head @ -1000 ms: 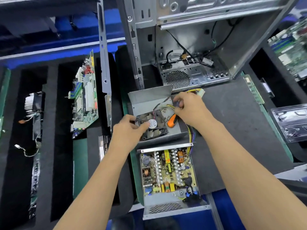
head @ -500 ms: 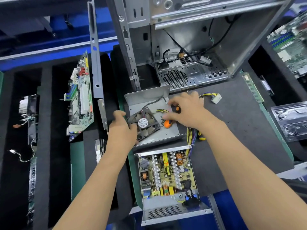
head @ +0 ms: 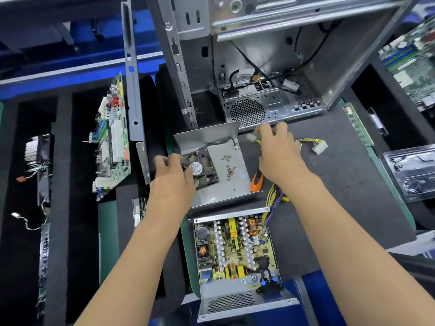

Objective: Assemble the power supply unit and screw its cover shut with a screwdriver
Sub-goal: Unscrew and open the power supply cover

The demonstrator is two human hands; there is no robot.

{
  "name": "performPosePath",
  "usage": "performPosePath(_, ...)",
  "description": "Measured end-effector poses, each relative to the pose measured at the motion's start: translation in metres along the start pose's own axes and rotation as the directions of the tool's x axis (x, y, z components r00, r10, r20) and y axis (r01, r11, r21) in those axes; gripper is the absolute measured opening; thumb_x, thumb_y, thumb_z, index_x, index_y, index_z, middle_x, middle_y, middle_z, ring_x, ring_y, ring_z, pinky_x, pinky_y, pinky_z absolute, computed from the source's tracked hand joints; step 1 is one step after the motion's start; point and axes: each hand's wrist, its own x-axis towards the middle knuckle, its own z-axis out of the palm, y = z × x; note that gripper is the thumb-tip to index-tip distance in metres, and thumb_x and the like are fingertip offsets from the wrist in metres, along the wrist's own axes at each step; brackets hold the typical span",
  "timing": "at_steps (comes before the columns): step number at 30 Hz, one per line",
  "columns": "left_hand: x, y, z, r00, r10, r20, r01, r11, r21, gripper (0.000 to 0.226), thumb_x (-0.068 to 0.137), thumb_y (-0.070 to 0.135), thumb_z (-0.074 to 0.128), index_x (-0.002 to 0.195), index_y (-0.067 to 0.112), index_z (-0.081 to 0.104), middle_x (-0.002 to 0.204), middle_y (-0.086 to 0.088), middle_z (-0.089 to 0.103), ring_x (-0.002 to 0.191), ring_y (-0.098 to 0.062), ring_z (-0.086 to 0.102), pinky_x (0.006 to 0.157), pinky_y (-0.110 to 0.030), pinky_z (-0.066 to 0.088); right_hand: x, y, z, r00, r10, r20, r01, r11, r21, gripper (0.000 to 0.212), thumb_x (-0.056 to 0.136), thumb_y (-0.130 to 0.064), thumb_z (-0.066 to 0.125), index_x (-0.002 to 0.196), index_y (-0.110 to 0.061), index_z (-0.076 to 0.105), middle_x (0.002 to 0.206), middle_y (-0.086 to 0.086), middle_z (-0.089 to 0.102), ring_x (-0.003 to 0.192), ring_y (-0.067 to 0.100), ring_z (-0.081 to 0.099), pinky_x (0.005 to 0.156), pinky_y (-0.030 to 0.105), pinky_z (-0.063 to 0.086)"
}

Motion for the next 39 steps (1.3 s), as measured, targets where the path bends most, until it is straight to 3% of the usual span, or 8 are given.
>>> performPosePath(3, -0.002, 0.005, -0.005, 0.991, -0.042, 0.131, 0.034, 0.997, 0.062, 0.040, 0.102, 0.039, 0.050, 0.134, 0.015, 0.049, 0.141, -0.008, 0.042, 0.111, -0.040, 0.056, 0.092, -0.045, 0.046, -0.001, -0.005, 0.000, 0.971, -0.238, -0.035, 0.235, 0.970, -0.066, 0.056, 0.074, 0.008, 0.057, 0.119, -0.026, 0.055, 0.117, 0.006, 0.037, 0.103, 0.029, 0.034, 0.079, 0.035, 0.022)
performPosePath(6, -0.004, 0.011, -0.010, 0.989, 0.099, 0.111, -0.095, 0.995, -0.038, 0.033, 0.102, 0.033, 0.053, 0.132, 0.019, 0.055, 0.152, -0.002, 0.038, 0.128, -0.019, 0.046, 0.104, -0.036, 0.038, 0.000, -0.007, 0.002, 0.933, -0.358, -0.040, 0.359, 0.933, 0.017, 0.044, 0.083, 0.004, 0.057, 0.115, -0.025, 0.061, 0.111, 0.002, 0.040, 0.101, 0.026, 0.034, 0.081, 0.036, 0.029)
performPosePath(9, 0.000, 0.015, -0.009, 0.964, 0.233, 0.124, -0.216, 0.966, -0.141, 0.021, 0.101, 0.023, 0.055, 0.120, 0.023, 0.066, 0.135, 0.008, 0.053, 0.126, -0.012, 0.046, 0.101, -0.023, 0.031, 0.005, -0.010, 0.003, 0.907, -0.406, 0.108, 0.396, 0.912, 0.102, 0.019, 0.089, -0.025, 0.068, 0.108, -0.029, 0.066, 0.097, -0.010, 0.046, 0.103, 0.023, 0.039, 0.084, 0.036, 0.029)
performPosePath(12, 0.004, 0.013, -0.005, 0.954, 0.236, 0.187, -0.219, 0.970, -0.109, 0.024, 0.102, 0.017, 0.051, 0.117, 0.019, 0.069, 0.134, 0.007, 0.057, 0.129, -0.015, 0.047, 0.107, -0.026, 0.034, 0.009, -0.015, 0.004, 0.873, -0.425, 0.239, 0.420, 0.904, 0.076, 0.029, 0.079, -0.037, 0.078, 0.105, -0.029, 0.067, 0.095, -0.011, 0.048, 0.102, 0.018, 0.045, 0.082, 0.034, 0.026)
performPosePath(15, 0.002, 0.009, -0.004, 0.969, 0.211, 0.127, -0.198, 0.975, -0.103, 0.023, 0.101, 0.018, 0.051, 0.112, 0.019, 0.072, 0.126, 0.008, 0.062, 0.120, -0.013, 0.052, 0.094, -0.021, 0.035, 0.009, -0.012, 0.009, 0.876, -0.412, 0.251, 0.406, 0.911, 0.078, 0.024, 0.082, -0.033, 0.077, 0.103, -0.027, 0.068, 0.097, -0.009, 0.045, 0.106, 0.019, 0.049, 0.083, 0.032, 0.026)
performPosePath(25, 0.002, 0.003, -0.006, 0.977, 0.198, 0.075, -0.189, 0.975, -0.116, 0.018, 0.101, 0.024, 0.053, 0.108, 0.021, 0.069, 0.116, 0.007, 0.064, 0.100, -0.009, 0.055, 0.088, -0.025, 0.041, 0.005, -0.003, 0.010, 0.932, -0.329, 0.149, 0.307, 0.939, 0.153, 0.011, 0.094, -0.012, 0.060, 0.099, -0.014, 0.069, 0.100, 0.001, 0.051, 0.098, 0.027, 0.055, 0.093, 0.041, 0.044)
performPosePath(35, -0.001, 0.002, -0.007, 0.982, 0.174, 0.068, -0.162, 0.973, -0.163, 0.017, 0.101, 0.024, 0.054, 0.111, 0.024, 0.069, 0.115, 0.009, 0.066, 0.090, -0.012, 0.058, 0.083, -0.022, 0.038, 0.004, -0.006, 0.014, 0.929, -0.328, 0.170, 0.281, 0.926, 0.251, 0.008, 0.090, -0.015, 0.069, 0.096, -0.012, 0.072, 0.100, 0.005, 0.056, 0.099, 0.027, 0.055, 0.093, 0.040, 0.044)
performPosePath(39, 0.000, 0.003, -0.007, 0.986, 0.149, 0.078, -0.133, 0.975, -0.180, 0.017, 0.101, 0.026, 0.054, 0.110, 0.027, 0.068, 0.116, 0.012, 0.066, 0.093, -0.009, 0.053, 0.084, -0.022, 0.036, 0.006, -0.003, 0.015, 0.962, -0.263, 0.066, 0.222, 0.902, 0.369, 0.009, 0.086, -0.010, 0.072, 0.094, -0.010, 0.069, 0.097, 0.005, 0.056, 0.089, 0.023, 0.056, 0.086, 0.038, 0.048)
